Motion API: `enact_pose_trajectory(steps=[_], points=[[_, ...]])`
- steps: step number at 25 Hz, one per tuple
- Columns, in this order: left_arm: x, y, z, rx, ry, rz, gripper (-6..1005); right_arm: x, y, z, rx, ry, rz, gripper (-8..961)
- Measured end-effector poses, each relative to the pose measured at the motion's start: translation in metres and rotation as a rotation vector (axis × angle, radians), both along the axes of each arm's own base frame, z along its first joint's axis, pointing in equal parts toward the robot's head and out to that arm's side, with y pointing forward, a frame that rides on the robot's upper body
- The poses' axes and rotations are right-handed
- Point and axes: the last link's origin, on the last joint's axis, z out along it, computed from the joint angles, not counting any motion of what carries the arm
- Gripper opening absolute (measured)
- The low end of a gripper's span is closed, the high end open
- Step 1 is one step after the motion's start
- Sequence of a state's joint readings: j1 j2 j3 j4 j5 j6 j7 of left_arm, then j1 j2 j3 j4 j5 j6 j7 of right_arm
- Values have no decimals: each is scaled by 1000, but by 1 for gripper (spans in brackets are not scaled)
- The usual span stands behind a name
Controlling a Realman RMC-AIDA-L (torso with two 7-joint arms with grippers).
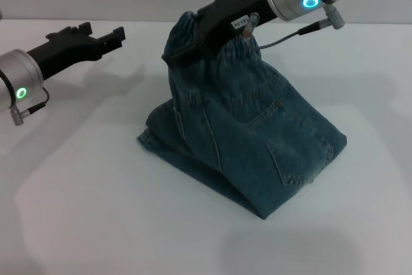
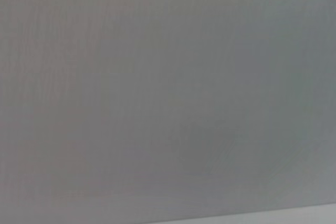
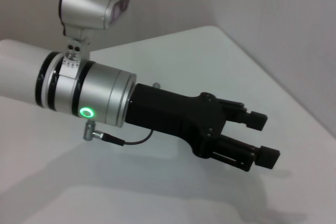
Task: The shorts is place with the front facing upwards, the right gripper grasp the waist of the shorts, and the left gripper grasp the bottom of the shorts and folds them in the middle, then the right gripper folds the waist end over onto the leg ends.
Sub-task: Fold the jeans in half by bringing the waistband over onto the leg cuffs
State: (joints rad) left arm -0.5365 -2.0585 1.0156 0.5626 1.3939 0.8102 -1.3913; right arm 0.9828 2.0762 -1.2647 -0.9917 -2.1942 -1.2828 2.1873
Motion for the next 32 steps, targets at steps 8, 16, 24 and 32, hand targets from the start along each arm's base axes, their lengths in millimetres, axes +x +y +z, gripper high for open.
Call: enact_pose_trajectory(steps=[8,16,24,32], points=[[-1,3,4,20,15,7,827,8,-3,-14,3,-184,29,696],[-9,6,19,91,25,25,827,14,-4,-16,16,-212,31,698],[-17,9,27,133,56,55,827,9,-4,-16,18,-208,45,699],[-21,6,28,138,64,60,827,3,-7,-18,23,-195,39,727]])
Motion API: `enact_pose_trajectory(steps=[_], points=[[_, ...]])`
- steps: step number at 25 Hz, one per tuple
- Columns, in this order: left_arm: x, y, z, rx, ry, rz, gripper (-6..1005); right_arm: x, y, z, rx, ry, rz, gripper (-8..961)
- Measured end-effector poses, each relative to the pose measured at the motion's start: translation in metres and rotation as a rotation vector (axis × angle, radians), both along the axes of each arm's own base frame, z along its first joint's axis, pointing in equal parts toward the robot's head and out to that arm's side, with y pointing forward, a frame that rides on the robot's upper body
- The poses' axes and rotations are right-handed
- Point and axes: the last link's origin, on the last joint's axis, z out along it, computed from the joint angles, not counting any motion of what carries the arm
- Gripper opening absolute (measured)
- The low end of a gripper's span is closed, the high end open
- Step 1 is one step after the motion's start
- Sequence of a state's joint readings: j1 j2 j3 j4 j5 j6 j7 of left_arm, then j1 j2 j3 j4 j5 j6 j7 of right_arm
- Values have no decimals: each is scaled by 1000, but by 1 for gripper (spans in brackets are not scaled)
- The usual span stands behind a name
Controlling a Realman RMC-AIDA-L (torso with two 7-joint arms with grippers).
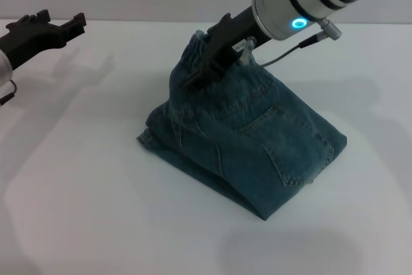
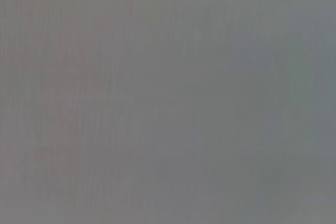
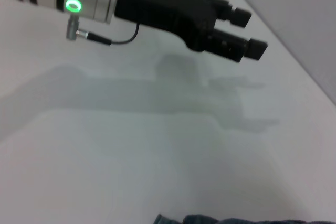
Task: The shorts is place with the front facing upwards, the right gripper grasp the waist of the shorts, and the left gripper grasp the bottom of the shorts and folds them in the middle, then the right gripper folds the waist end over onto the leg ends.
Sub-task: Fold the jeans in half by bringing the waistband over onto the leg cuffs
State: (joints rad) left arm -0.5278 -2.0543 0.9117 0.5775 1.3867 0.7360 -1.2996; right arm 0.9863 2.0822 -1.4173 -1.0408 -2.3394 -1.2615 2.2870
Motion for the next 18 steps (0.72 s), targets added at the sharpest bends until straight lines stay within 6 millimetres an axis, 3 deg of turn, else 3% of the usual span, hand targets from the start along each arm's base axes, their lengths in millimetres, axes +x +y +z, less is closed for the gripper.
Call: enact_pose_trajectory(steps=[4,13,18], points=[[0,-1,-1,-4,0,-1,827,-2,-2,2,14,11,-4,781],[0,-1,-2,-6,0,-2,827,9,-3,2,63,-78,26,786],[-2,0,7,38,-25,11,827,16,-4,-2,67,-110,28,787]])
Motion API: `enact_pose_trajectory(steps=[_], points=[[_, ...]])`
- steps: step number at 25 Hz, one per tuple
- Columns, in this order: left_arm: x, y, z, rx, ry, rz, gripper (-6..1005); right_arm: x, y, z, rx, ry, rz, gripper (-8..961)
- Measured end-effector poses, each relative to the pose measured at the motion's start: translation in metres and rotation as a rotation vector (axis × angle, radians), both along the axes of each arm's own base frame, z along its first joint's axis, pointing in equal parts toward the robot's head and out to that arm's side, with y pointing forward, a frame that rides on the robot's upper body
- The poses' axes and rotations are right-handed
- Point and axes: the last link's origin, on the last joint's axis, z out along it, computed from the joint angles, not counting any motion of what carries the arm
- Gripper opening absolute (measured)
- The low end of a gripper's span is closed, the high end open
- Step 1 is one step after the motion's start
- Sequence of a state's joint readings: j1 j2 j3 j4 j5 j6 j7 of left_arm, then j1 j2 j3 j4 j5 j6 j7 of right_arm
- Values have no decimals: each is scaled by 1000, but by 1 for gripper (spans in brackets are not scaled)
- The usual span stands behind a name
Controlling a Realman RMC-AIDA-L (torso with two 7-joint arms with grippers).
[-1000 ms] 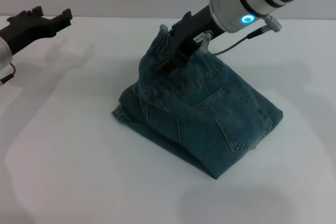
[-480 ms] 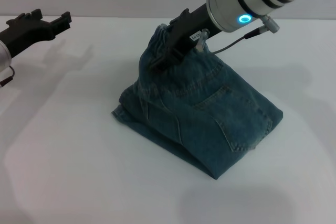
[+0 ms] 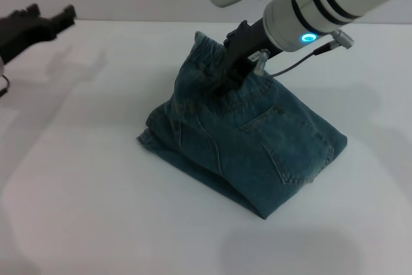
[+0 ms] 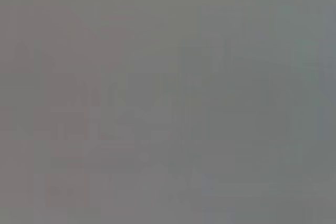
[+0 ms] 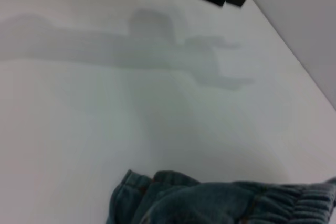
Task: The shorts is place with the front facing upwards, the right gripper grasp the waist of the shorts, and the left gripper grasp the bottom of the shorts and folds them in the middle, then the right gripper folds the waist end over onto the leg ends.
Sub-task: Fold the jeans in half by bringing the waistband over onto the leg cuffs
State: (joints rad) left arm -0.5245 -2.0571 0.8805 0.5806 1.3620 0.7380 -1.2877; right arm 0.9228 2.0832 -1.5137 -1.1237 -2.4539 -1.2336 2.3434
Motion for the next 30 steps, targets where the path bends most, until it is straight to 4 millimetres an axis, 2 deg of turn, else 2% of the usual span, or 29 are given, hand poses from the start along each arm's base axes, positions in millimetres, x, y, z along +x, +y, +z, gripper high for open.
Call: enact_pose_trajectory(steps=[7,18,21,25,30], points=[[-2,-1,13,79,-45,-7,827,0,6,1,81,49,41,787],[-6,-4,11,78,-36,-4,827,-8,16,-2,211,131,124,787],[-6,-5,11,78,-37,-2,827,-10,11,-7,192,147,129,787],[-7,-5,11,76,-35,2,827,-12,-6,-14,99,177,100,787],[-10,-5,8,73,-26,11,827,-11,-27,-5,72,214,110,787]])
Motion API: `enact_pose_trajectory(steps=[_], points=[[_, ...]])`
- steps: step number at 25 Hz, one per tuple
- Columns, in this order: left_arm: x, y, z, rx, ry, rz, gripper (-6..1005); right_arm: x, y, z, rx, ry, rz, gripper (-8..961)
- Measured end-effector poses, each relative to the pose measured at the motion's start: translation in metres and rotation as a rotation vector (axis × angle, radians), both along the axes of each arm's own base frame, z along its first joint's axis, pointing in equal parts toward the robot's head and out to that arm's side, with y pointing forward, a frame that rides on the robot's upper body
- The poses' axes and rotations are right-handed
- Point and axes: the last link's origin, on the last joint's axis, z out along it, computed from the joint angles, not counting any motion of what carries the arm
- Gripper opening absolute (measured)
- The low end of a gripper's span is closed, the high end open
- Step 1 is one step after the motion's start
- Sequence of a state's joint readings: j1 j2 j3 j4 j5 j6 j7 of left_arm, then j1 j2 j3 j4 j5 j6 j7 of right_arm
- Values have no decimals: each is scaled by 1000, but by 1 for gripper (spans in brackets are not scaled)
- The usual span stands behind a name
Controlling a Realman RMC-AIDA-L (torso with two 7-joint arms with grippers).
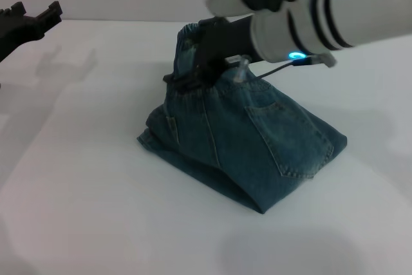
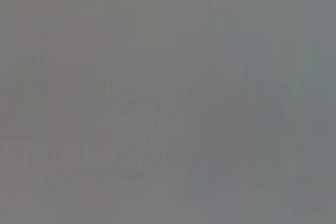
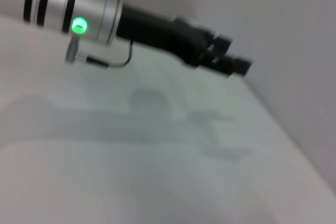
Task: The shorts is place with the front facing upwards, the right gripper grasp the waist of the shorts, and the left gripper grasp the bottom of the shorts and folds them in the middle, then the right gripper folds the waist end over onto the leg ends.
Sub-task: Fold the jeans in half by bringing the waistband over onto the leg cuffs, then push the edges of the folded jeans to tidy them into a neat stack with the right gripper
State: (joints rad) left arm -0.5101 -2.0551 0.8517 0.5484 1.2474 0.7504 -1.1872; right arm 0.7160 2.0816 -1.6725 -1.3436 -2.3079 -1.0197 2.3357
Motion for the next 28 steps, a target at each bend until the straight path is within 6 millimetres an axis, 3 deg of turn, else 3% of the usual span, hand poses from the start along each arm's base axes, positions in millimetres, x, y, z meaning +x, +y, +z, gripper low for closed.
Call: enact_pose_trajectory(steps=[3,7,20,28], points=[[2,0,-1,-4,-1,-12,827,4,-2,14,71,55,2,786],[17,-3,-6,-36,-38,-102,827,26,6,30,193,136,-60,786],[93,-33,-58,-366,-222,-469,827,172,30,86,792,356,-424,786],[124,-42,-98,-525,-277,-531,827,222,23,100,1005,429,-569,786]])
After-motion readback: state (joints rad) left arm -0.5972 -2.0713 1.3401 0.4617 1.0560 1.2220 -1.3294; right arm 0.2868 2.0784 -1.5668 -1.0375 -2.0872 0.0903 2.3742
